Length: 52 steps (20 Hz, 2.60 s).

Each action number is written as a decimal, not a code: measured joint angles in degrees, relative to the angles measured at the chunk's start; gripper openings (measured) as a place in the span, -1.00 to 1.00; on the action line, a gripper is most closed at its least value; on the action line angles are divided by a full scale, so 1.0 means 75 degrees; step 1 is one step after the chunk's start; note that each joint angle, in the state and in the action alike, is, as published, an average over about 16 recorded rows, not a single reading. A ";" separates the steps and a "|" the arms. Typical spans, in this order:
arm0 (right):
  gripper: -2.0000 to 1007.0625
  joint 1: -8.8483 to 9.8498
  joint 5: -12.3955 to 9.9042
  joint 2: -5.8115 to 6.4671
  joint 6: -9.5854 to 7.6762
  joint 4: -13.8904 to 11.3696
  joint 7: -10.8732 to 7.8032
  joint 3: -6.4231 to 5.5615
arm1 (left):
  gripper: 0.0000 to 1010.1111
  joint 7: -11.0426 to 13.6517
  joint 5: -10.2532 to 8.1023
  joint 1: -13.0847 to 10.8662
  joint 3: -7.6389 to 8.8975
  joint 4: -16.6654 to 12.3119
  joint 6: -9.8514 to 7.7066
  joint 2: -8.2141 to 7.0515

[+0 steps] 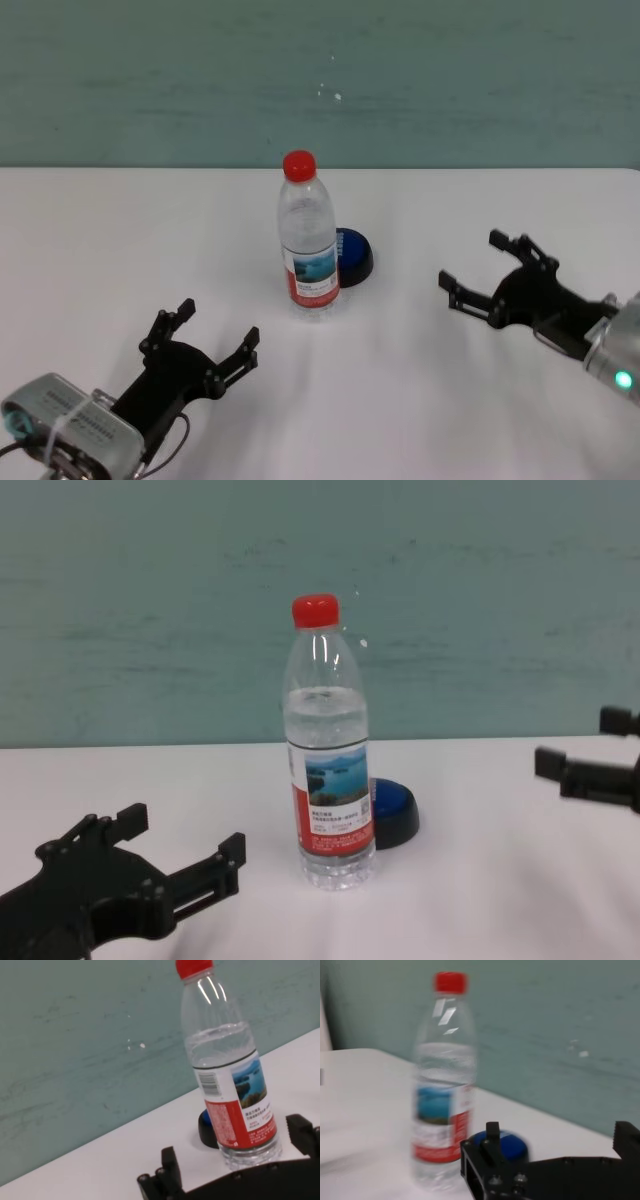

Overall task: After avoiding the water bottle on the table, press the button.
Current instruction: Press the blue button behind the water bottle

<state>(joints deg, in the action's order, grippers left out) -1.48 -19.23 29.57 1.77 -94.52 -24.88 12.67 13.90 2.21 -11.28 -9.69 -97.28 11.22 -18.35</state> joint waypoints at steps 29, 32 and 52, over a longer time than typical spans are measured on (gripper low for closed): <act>0.99 -0.3651 0.0075 -0.1014 0.0603 0.4319 -0.1159 0.1246 | 0.98 0.0000 0.0000 0.0000 -0.0001 0.0000 0.0000 0.0000; 0.99 -0.3855 0.0131 -0.1119 0.0653 0.4573 -0.1218 0.1345 | 0.98 0.0000 0.0000 0.0000 -0.0001 0.0000 0.0000 0.0000; 0.99 -0.4883 0.0458 -0.1853 0.0919 0.6044 -0.1437 0.1732 | 0.98 0.0000 0.0000 0.0000 -0.0001 0.0000 0.0000 0.0000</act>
<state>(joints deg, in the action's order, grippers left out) -38.10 -15.79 15.67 8.67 -49.19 -35.66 25.67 13.90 2.21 -11.27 -9.69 -97.29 11.22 -18.35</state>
